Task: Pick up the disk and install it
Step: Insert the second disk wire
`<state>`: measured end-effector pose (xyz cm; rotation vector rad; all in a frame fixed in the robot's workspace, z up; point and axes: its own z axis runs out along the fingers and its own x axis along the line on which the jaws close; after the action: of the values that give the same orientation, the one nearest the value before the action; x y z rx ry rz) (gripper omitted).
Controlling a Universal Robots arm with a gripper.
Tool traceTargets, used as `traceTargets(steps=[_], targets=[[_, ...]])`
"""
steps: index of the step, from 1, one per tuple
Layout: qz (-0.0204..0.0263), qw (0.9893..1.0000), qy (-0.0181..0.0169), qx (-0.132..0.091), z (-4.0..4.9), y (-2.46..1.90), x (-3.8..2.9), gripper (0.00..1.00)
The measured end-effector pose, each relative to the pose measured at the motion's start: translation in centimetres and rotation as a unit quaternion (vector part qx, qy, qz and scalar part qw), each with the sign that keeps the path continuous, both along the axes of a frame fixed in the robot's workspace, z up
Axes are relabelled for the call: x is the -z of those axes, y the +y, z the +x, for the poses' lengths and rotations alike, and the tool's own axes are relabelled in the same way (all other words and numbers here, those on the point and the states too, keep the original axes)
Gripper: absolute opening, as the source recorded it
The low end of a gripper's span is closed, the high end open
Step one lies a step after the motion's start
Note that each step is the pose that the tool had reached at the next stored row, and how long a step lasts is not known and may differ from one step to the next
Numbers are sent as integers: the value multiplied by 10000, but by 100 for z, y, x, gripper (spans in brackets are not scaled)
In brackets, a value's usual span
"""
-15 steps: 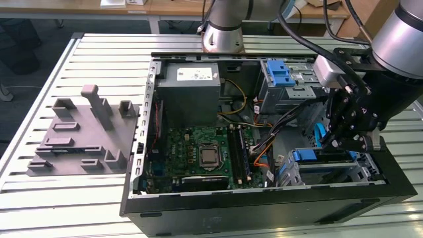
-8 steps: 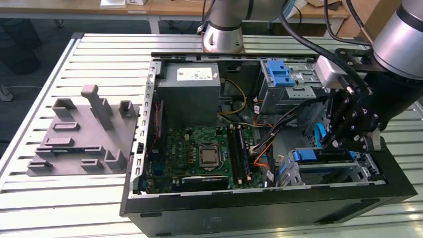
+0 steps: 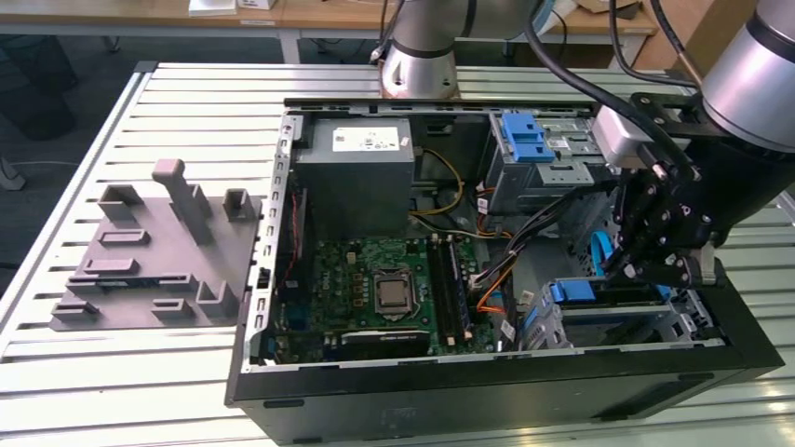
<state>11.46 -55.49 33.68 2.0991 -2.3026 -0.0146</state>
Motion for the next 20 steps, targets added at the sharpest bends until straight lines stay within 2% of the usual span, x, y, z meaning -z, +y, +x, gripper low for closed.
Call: traceTargets(steps=[14, 20], targets=[[35, 10000, 6, 1, 13, -6, 5, 16], [44, 10000, 6, 2, 18, -44, 11, 16]])
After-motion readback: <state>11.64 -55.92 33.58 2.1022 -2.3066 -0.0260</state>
